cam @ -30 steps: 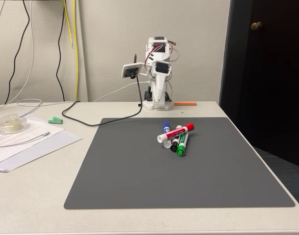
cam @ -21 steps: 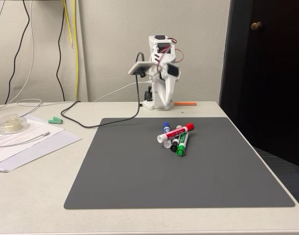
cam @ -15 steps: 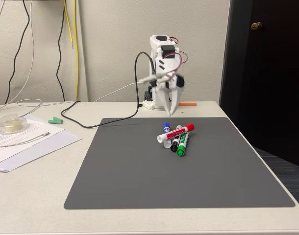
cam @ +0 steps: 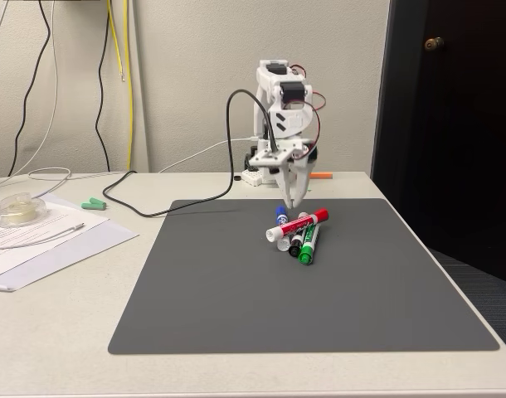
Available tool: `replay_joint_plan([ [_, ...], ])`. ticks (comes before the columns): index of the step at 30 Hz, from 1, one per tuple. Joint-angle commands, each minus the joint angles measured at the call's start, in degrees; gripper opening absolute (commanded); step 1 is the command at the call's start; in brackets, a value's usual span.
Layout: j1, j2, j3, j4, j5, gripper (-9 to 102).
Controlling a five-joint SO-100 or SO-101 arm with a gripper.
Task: Pick up the red marker.
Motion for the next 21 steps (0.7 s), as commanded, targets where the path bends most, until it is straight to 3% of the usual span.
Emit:
replay_joint_plan([
  [1, -1.0, -0.2, -2.9, 0.4, -0.2, 4],
  [10, -1.7, -2.6, -2.9, 0.3, 0.4, 21],
  [21, -2.2, -6.5, -2.4, -1.1, 1.8, 24],
])
